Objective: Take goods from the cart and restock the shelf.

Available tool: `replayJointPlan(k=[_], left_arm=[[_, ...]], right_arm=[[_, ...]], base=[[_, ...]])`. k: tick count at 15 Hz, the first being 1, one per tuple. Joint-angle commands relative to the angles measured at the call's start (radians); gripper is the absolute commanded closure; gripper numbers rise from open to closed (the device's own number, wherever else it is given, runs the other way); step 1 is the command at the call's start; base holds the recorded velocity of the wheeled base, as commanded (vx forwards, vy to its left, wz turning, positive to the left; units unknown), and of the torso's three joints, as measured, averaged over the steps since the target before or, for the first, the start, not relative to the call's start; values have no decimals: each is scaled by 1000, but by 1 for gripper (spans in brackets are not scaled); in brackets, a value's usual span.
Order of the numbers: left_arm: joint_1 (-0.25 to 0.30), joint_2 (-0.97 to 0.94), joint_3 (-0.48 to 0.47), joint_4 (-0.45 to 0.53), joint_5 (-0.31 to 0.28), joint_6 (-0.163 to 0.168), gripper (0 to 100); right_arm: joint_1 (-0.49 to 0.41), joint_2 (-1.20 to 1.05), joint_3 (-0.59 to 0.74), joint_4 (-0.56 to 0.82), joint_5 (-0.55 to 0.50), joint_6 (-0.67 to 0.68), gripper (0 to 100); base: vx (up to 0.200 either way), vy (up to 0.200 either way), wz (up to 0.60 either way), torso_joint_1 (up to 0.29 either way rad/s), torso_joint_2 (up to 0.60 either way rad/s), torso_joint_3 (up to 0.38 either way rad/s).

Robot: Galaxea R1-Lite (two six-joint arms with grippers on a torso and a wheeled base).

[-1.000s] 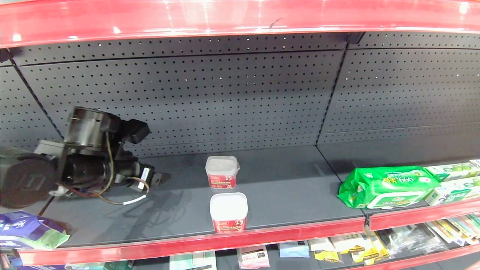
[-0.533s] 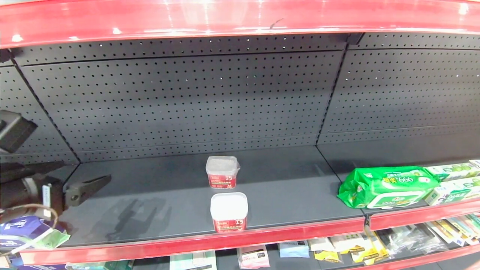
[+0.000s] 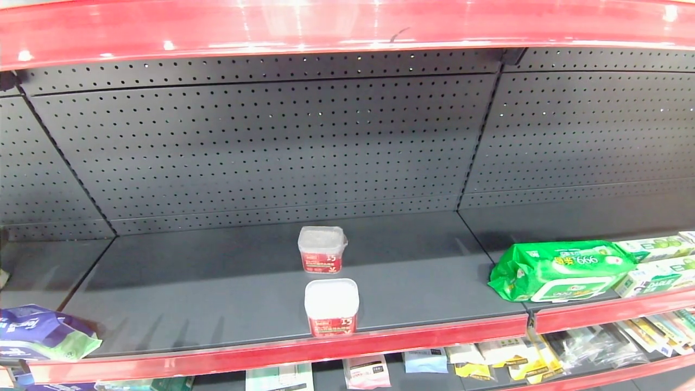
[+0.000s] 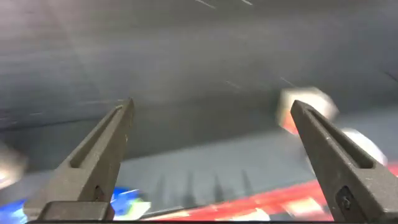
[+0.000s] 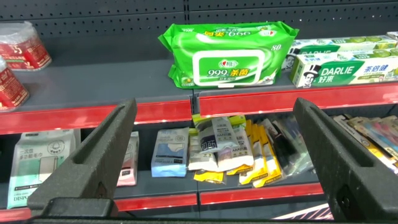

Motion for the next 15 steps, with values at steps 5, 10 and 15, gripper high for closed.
replayJointPlan(k=[5,10,15], left_arm=[[52,-356,166,6,-88,-43,0],[49,-451,181,26,-100,-57,0],[47,-684,393,7,-100,-160,0]], right_arm=[[1,0,0,0,0,0,0],[1,1,0,0,0,0,0],[1,0,0,0,0,1,0]], base=[[0,0,0,0,0,0],[0,0,0,0,0,0],[0,0,0,0,0,0]])
